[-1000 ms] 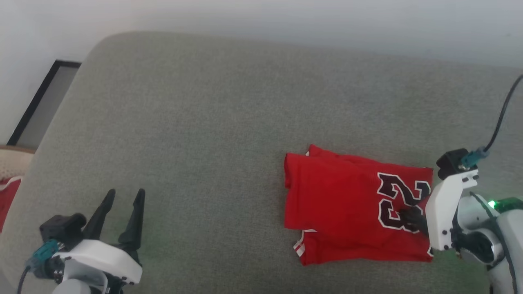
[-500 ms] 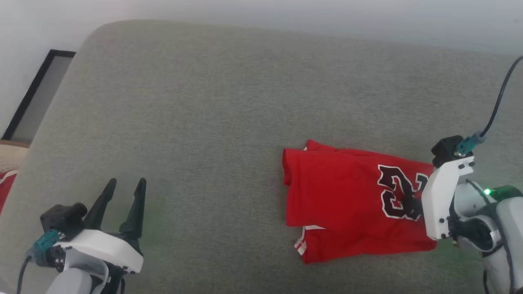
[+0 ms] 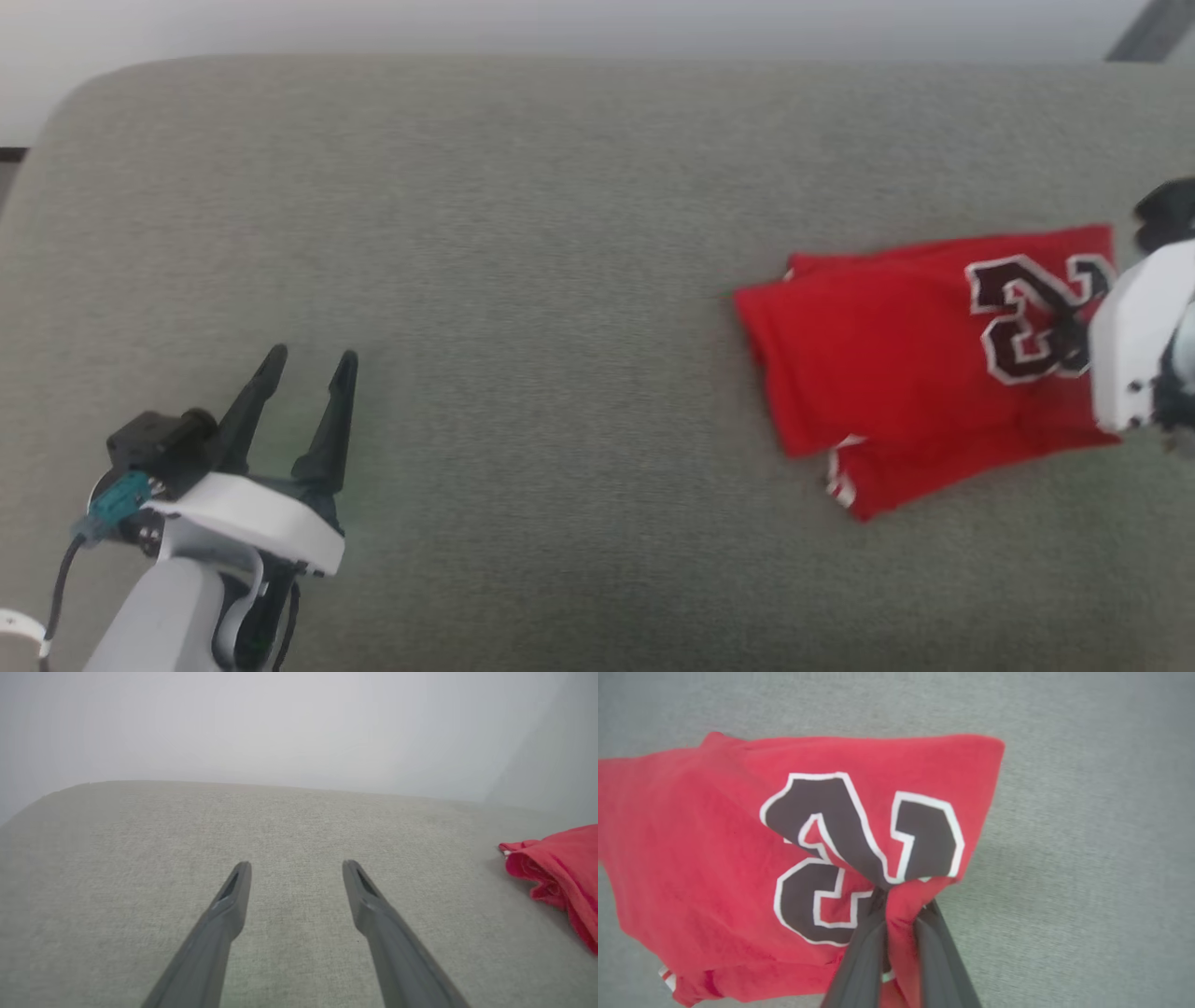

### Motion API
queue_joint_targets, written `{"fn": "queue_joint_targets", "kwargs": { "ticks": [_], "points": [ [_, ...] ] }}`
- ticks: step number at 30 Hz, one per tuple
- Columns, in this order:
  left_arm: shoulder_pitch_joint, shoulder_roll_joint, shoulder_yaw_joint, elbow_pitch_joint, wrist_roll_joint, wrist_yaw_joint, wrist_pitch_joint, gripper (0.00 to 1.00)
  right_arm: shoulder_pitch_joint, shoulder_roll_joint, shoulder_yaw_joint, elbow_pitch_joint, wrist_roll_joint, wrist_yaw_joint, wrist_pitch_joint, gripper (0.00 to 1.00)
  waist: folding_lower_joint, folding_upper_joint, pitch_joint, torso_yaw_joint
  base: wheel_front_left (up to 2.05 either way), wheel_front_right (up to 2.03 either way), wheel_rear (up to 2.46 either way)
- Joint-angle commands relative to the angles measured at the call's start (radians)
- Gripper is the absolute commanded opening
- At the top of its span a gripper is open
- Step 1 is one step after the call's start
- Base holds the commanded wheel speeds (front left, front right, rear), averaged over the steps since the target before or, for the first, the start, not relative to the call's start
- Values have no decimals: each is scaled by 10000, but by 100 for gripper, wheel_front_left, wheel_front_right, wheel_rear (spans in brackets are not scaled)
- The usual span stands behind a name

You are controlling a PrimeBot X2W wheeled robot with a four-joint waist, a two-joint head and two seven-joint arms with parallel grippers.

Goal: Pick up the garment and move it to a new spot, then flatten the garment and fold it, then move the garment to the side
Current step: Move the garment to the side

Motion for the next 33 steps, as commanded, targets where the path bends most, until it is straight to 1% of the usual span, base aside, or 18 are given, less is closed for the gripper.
{"fn": "queue_joint_targets", "kwargs": {
  "ticks": [1, 6, 7, 10, 16, 21, 27, 33],
  "points": [
    [-268, -11, -103, -6, 92, -49, -35, 100, -309, -141, -110, 82, -71, -11, -157, 0, 0, 0, 255, -411, 0, 0, 0],
    [-762, 77, -381, -21, 165, -95, -35, 100, -942, -459, -334, 437, -281, -11, -580, 0, 0, 0, 640, -1141, 0, 0, 0],
    [-762, 77, -381, -21, 165, -95, -35, 100, -942, -459, -334, 437, -281, -11, -580, 0, 0, 0, 640, -1141, 0, 0, 0],
    [-1087, 151, -592, -41, 213, -105, -37, 100, -1292, -557, -503, 735, -453, -11, -923, 0, 0, 0, 887, -1575, 0, 0, 0],
    [-1723, 371, -1080, -184, 342, -103, -15, 100, -2015, -774, -680, 1333, -799, -11, -1787, 0, 0, 0, 1441, -2390, 0, 0, 0],
    [-2283, 596, -1507, -357, 337, -107, 162, 100, -2652, -966, -850, 2018, -1130, -11, -2501, 0, 0, 0, 1862, -2923, 0, 0, 0],
    [-2849, 805, -2019, -579, 288, -110, 347, 100, -3398, -1122, -928, 2812, -1651, -11, -3576, 0, 0, 0, 2342, -3284, 0, 0, 0],
    [-3333, 938, -2454, -698, 222, -109, 446, 100, -3984, -1206, -935, 3731, -2430, -11, -4569, 0, 0, 0, 2745, -3282, 0, 0, 0]
  ]
}}
